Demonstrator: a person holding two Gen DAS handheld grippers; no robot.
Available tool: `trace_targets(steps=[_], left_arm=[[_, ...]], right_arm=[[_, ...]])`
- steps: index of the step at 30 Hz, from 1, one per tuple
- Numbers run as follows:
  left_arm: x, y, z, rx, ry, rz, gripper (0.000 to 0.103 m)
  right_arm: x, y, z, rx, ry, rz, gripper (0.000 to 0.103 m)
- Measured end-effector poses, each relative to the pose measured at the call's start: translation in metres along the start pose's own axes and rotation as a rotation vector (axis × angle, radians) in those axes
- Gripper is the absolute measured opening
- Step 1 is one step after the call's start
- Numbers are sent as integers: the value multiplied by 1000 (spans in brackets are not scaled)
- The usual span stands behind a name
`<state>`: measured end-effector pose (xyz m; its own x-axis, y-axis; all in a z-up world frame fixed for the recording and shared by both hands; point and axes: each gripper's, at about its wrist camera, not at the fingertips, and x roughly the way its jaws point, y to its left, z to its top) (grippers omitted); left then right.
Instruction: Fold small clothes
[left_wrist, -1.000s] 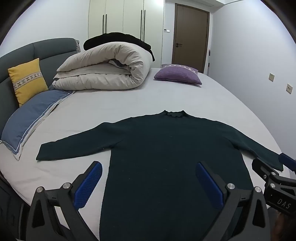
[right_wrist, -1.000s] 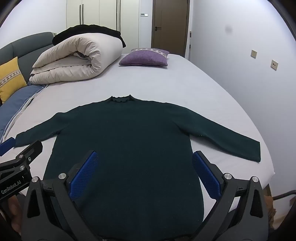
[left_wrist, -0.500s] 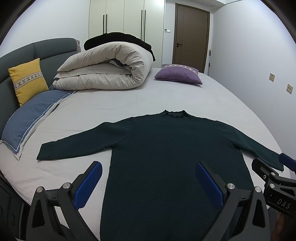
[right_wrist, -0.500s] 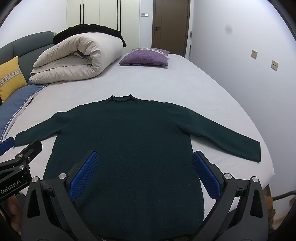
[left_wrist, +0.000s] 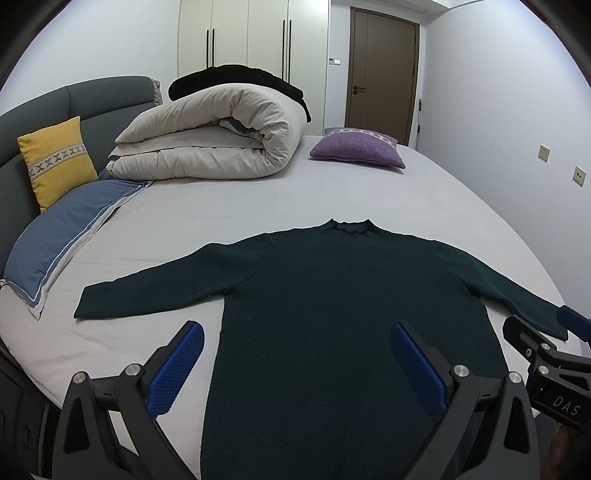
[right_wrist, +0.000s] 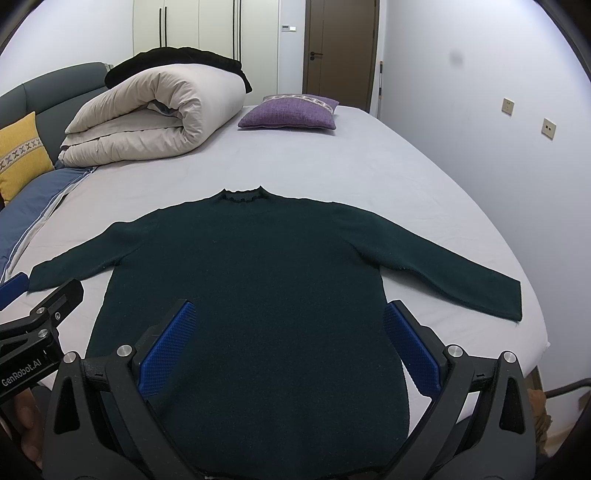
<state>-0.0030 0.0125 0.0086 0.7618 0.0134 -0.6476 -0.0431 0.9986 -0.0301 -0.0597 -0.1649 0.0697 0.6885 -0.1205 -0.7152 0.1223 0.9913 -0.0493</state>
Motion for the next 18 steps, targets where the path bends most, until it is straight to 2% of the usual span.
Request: trace_targets(steps=[18], left_arm=[[0, 4, -2, -2, 1, 0, 103]], right_arm=[[2, 2, -1, -1, 2, 1, 103]])
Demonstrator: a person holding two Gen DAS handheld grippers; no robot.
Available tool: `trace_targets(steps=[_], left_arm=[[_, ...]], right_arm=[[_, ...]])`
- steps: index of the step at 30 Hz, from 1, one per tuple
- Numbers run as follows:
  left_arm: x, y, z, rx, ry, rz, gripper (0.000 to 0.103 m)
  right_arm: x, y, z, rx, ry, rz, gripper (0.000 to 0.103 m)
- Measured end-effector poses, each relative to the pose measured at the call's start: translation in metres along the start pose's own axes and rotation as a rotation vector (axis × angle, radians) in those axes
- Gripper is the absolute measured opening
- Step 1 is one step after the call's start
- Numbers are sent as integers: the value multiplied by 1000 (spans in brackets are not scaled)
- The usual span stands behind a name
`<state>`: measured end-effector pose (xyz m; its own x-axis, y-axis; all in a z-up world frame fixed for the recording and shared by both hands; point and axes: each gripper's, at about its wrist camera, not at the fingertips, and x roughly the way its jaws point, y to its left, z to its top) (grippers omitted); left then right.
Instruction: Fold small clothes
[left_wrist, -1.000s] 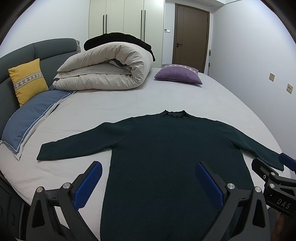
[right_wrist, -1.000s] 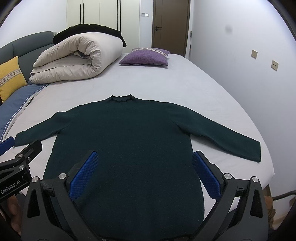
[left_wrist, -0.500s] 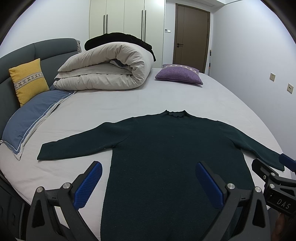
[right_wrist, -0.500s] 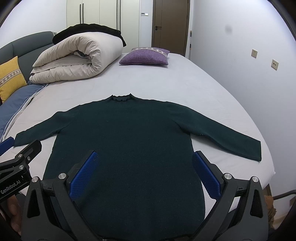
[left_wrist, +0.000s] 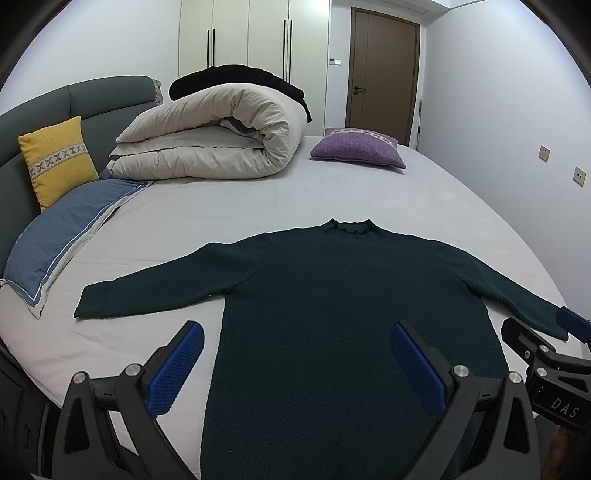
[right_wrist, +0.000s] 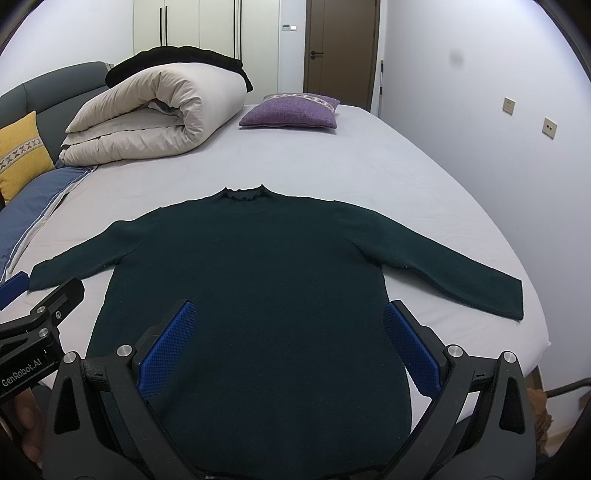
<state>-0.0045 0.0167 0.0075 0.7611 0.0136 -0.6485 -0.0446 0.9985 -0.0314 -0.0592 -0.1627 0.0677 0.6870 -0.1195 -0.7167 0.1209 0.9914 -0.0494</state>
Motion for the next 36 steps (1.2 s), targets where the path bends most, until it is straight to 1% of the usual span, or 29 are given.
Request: trace_targets(steps=[2, 8, 36], left_arm=[[-2, 7, -2, 0, 0, 1, 103], [-2, 10, -2, -2, 1, 0, 103], [3, 11, -8, -2, 6, 2, 103]], right_arm=[[0, 0, 0, 0, 0, -1, 103], [4, 4, -4, -2, 1, 0, 103], [11, 14, -14, -5, 9, 3, 103]])
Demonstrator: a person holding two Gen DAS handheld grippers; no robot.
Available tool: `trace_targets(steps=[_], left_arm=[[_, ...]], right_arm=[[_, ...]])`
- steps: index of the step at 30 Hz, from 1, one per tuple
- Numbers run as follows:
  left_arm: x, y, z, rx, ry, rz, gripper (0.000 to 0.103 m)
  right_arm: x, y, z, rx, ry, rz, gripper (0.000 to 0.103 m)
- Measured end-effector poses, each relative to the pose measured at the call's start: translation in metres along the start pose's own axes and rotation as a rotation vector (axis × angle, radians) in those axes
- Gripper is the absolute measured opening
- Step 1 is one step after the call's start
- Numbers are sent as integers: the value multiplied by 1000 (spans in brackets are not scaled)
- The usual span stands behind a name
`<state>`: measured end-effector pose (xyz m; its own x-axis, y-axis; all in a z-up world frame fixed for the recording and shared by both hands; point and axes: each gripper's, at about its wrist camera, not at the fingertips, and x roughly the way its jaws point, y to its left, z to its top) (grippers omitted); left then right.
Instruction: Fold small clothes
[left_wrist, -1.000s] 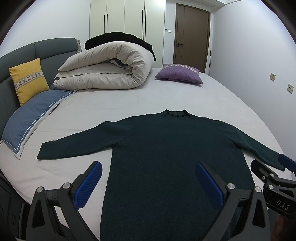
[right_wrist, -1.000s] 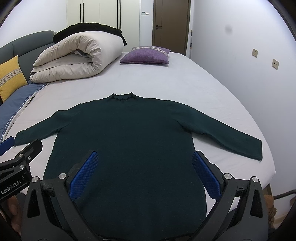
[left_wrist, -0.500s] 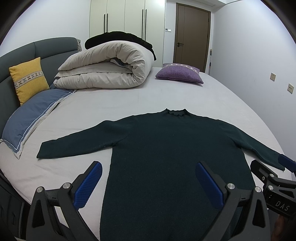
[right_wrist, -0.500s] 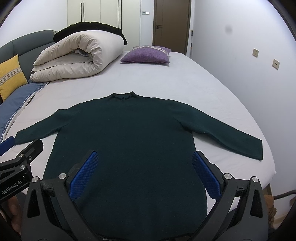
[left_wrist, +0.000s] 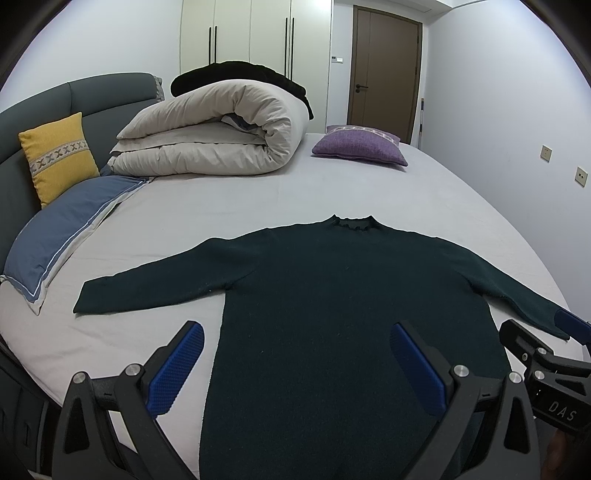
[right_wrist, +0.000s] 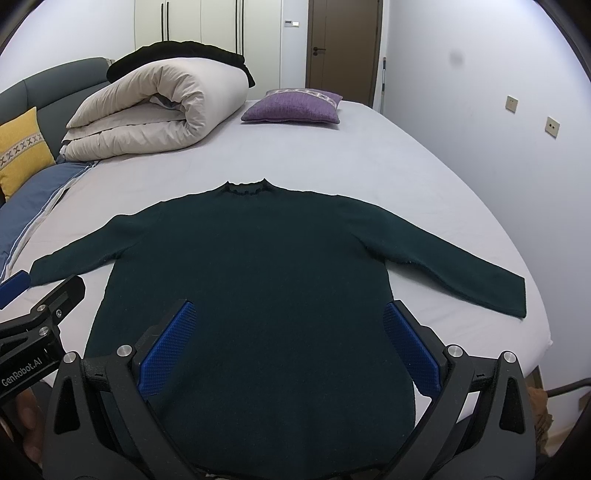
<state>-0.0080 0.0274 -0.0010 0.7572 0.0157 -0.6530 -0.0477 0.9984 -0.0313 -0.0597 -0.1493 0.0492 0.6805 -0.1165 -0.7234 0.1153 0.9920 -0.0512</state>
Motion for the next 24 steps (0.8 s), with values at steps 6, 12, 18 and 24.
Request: trace_targets(steps=[6, 12, 18, 24], left_arm=[[1, 1, -2, -1, 5, -1, 103], [12, 3, -12, -3, 28, -17, 103], [19, -6, -21, 12, -5, -6, 103], [47, -37, -23, 184, -15, 103, 103]], right_arm=[[7, -2, -3, 8, 12, 5, 103], [24, -45, -2, 120, 26, 49, 103], [58, -183, -26, 467, -20, 51, 103], [97, -350, -99, 938, 17, 22, 93]])
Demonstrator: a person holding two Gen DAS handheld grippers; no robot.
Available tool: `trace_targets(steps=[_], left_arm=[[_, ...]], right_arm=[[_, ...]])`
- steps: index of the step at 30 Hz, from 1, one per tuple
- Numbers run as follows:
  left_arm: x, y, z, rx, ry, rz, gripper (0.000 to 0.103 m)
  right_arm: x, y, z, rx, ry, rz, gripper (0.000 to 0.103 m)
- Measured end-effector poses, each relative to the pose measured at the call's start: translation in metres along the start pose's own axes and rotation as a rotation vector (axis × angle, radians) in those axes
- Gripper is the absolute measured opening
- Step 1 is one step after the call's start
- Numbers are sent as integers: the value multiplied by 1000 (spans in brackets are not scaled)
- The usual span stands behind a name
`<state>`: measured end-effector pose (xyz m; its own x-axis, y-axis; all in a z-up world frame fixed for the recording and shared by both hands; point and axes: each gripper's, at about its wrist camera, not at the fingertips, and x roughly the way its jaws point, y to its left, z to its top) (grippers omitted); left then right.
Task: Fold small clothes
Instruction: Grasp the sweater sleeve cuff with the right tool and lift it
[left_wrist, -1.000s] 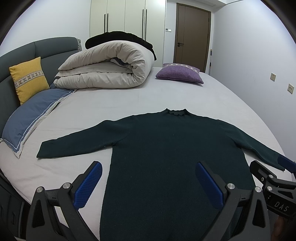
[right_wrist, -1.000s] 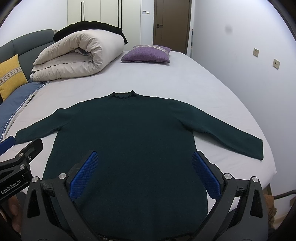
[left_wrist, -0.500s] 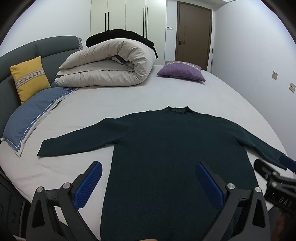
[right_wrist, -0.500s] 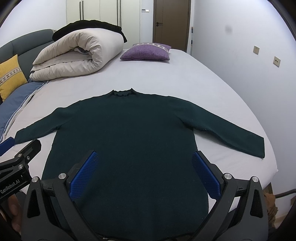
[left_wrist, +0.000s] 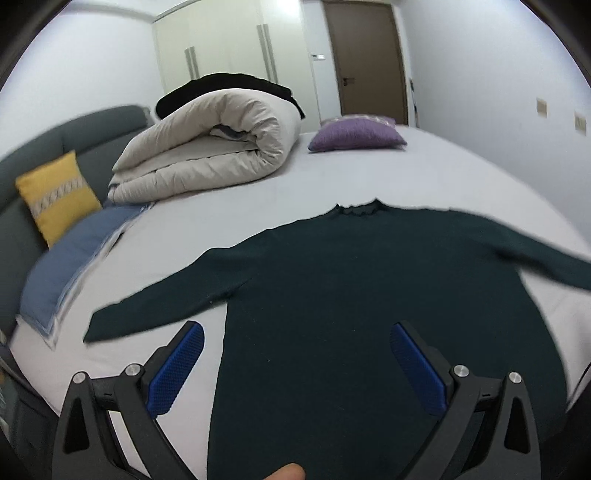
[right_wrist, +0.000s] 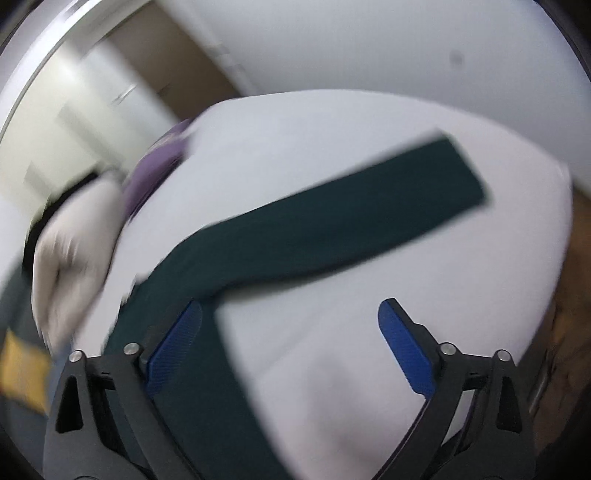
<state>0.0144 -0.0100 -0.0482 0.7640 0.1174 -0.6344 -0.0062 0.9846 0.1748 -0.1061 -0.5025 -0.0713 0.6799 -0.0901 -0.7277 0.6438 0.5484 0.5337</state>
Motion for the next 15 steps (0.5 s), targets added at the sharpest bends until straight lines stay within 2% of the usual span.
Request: trace_targets(steps=[3, 6, 9, 12, 15], left_arm=[[14, -12, 2, 21, 20, -9, 103], [27, -23, 6, 31, 29, -54, 103], [34, -35, 9, 42, 5, -74, 103], [43, -47, 11, 42, 36, -95, 103], [55, -54, 13, 50, 89, -85, 103]], right_arm=[[8, -59, 24, 141, -11, -7, 89], [15, -91, 38, 200, -30, 34, 84], [24, -103, 49, 212, -39, 90, 83], [38, -107, 52, 199, -32, 129, 76], [50, -109, 55, 173, -32, 128, 63]])
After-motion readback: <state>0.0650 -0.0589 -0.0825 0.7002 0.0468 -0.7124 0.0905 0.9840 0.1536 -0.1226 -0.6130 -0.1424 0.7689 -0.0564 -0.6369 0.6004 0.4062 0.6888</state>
